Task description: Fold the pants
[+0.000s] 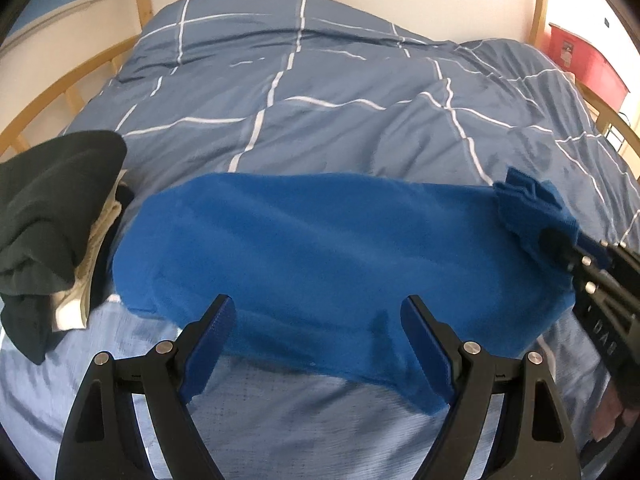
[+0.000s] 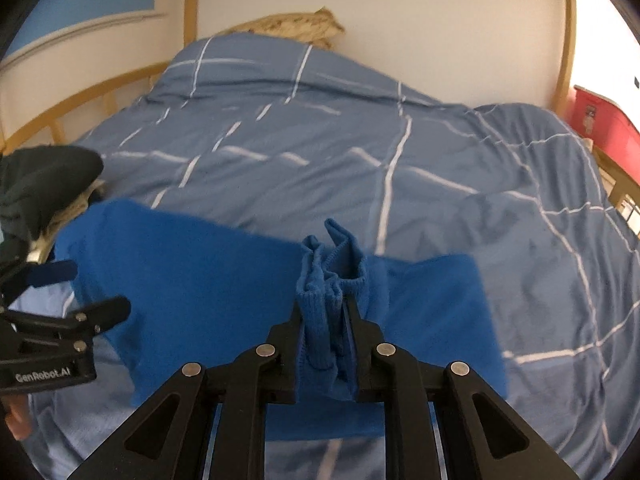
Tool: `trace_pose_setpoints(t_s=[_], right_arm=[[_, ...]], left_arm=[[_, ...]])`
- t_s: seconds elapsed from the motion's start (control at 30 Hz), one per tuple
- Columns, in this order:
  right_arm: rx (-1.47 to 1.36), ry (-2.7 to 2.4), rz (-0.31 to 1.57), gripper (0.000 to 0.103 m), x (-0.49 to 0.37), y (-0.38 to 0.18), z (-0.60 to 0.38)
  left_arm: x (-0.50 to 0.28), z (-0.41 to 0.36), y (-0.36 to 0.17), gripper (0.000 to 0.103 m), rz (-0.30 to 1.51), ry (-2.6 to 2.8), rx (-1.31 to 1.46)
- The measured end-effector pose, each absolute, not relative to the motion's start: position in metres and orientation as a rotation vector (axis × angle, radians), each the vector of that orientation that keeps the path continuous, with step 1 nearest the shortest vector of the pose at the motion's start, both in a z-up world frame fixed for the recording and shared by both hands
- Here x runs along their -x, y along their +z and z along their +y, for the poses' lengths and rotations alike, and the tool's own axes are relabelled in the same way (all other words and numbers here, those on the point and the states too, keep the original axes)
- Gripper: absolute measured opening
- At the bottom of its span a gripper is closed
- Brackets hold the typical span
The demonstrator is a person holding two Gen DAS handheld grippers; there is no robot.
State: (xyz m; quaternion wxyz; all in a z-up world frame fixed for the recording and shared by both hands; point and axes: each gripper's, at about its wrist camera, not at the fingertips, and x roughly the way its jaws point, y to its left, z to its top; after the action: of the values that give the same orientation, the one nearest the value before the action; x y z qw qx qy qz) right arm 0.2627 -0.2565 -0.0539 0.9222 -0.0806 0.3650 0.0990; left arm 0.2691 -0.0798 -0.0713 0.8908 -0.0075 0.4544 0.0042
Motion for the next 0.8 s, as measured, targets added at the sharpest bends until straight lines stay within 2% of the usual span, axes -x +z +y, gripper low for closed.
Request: trace_pose_setpoints(t_s=[0.13,0.2,0.27,0.4,0.63,0.8], right_arm=[[0.178,0.217,0.762,0.020,-0.258,-0.060,-0.249],[0.177,0.235,0.776,0.024,-0.257,-0.064,-0.247],[0.149,0.270,0.812,0.034,-0.256,-0.069,-0.244],[0.048,0.403,0.867,0.034,-0.251,-0.072,-0.236],[-0.025,0.240,0.714,0.034,-0.248,-0.051,-0.239],[-0.116,0.214,0.787,0.034,-0.270,-0.071,-0.245]], left_arm=[[-0.266,-0.072,-0.073,0.085,0.944,0.019,0.024],[-0.263,-0.069,-0.073,0.085,0.945,0.022,0.027],[-0.261,-0.066,-0.073,0.085,0.945,0.024,0.030],[-0.253,-0.058,-0.072,0.085,0.943,0.022,0.035],[-0.237,-0.032,-0.073,0.085,0.933,0.071,0.068],[-0.229,-0.013,-0.080,0.085,0.946,0.111,0.090]])
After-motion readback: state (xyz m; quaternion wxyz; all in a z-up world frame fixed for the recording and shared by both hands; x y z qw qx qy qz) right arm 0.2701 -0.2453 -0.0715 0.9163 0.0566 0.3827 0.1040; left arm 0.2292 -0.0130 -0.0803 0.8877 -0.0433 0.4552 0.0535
